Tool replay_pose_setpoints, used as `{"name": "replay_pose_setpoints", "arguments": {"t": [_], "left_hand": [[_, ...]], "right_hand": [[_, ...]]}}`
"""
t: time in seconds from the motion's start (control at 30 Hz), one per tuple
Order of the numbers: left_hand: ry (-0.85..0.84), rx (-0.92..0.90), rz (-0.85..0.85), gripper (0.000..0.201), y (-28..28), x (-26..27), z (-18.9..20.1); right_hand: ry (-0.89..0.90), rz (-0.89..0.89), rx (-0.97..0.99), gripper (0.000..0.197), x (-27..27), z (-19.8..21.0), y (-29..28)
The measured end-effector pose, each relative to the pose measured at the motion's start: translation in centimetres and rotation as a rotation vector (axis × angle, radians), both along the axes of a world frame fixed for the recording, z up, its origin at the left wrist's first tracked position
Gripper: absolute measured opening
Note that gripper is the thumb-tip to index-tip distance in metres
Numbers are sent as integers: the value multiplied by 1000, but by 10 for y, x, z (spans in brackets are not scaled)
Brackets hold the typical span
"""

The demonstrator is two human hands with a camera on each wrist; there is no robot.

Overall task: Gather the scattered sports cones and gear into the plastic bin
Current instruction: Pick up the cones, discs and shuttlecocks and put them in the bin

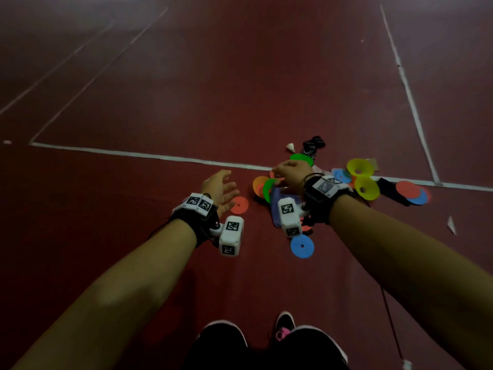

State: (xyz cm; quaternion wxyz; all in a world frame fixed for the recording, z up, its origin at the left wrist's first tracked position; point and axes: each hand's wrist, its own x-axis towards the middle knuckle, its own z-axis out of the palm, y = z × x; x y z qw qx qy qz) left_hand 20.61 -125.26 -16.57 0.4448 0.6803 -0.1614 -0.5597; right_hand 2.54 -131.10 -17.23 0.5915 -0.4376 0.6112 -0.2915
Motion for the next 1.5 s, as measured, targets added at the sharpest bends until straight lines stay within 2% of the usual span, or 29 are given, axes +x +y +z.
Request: {"name": "replay_pose_setpoints", "arguments": {"t": [0.13, 0.37, 0.57, 0.63, 0.73, 0.87, 1.03, 1.17, 1.3, 1.37, 1.43, 1.5], "left_hand": [[5, 18, -16, 27, -66, 4, -14], [19, 22, -98, 24, -204, 16, -50], [50, 138, -251, 25, -326, 21, -92], [61, 155, -271, 24, -362, 22, -106], [117, 201, -237, 16, -399, 23, -135], [170, 238, -161, 12, -426, 21, -199], [111, 188, -173, 8, -440, -5, -327], [126, 189, -136, 16, -451, -15, -430], [254, 191, -80, 25, -473, -7, -536], [269, 162, -83, 24, -485, -6, -569], [213, 144, -127, 19, -494, -7, -599], [201, 146, -172, 17, -502, -10, -630]], "right_hand": [[44, 1, 7, 10, 0, -16, -66], [105, -119, 59, 8, 5, -57, -175], [60, -245, 150, 11, 20, -78, -259], [46, -287, 177, 7, 22, -94, -282], [25, -353, 269, 15, 20, -131, -300], [-85, -443, 427, 13, 19, -209, -315], [19, -320, 492, 7, 23, -366, -334], [53, -257, 518, 19, 32, -487, -347], [-16, -282, 636, 14, 41, -614, -366], [67, -215, 624, 12, 44, -669, -378], [198, -111, 561, 6, 49, -718, -389], [266, 4, 544, 27, 56, -765, -398]]}}
